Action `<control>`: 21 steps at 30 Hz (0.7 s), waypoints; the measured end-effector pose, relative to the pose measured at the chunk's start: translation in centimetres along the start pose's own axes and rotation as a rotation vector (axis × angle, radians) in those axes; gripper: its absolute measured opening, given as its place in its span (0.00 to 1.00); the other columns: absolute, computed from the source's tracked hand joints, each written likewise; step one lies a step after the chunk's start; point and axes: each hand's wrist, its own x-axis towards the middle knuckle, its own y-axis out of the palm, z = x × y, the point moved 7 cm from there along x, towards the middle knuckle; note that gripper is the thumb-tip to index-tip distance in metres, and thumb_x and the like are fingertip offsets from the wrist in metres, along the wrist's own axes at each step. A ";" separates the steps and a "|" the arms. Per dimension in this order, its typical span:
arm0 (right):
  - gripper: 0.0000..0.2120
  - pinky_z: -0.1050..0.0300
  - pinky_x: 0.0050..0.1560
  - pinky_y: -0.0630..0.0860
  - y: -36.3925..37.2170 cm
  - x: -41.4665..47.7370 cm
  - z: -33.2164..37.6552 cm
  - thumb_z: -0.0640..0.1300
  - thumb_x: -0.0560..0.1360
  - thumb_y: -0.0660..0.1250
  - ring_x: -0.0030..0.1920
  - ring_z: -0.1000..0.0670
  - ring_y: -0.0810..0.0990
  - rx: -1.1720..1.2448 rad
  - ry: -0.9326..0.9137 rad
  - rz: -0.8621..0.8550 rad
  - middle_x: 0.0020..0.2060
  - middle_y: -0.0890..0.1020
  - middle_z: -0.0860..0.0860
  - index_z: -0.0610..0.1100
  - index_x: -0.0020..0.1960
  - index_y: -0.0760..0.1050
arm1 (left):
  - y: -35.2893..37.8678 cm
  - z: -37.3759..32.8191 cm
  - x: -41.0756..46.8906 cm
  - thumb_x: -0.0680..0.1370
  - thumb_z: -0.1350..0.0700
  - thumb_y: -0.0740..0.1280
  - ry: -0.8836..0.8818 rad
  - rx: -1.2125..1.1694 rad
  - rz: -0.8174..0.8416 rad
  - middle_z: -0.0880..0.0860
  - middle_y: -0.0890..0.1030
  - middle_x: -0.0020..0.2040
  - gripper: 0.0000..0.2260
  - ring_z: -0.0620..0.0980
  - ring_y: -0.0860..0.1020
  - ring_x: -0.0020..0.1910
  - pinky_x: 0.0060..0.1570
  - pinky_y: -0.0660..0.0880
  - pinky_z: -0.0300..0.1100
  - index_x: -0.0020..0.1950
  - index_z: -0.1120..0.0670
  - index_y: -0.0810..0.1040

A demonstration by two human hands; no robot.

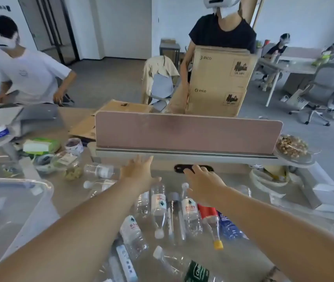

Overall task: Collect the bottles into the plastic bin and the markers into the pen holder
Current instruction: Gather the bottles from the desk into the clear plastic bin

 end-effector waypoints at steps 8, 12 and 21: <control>0.23 0.50 0.54 0.74 6.1 -2.5 -4.7 0.44 0.76 0.60 0.63 0.42 0.73 0.149 0.158 0.048 0.61 0.71 0.46 0.47 0.70 0.62 | 12.8 -1.9 -0.9 0.75 0.40 0.62 -0.248 -0.230 0.175 0.57 0.72 0.66 0.33 0.58 0.73 0.64 0.60 0.73 0.49 0.75 0.55 0.58; 0.26 0.51 0.56 0.73 8.0 -3.5 -7.9 0.48 0.77 0.61 0.64 0.43 0.71 0.134 0.223 0.046 0.66 0.67 0.46 0.48 0.73 0.59 | 16.9 -2.3 -0.6 0.76 0.41 0.62 -0.303 -0.231 0.142 0.57 0.77 0.59 0.30 0.57 0.78 0.56 0.51 0.76 0.47 0.71 0.58 0.62; 0.25 0.48 0.53 0.78 11.8 -3.9 -9.1 0.46 0.79 0.59 0.61 0.43 0.75 0.260 0.295 0.033 0.67 0.64 0.46 0.47 0.74 0.56 | 21.3 -0.7 -0.2 0.77 0.48 0.63 -0.486 -0.557 0.190 0.63 0.71 0.66 0.30 0.63 0.72 0.63 0.57 0.76 0.55 0.73 0.58 0.53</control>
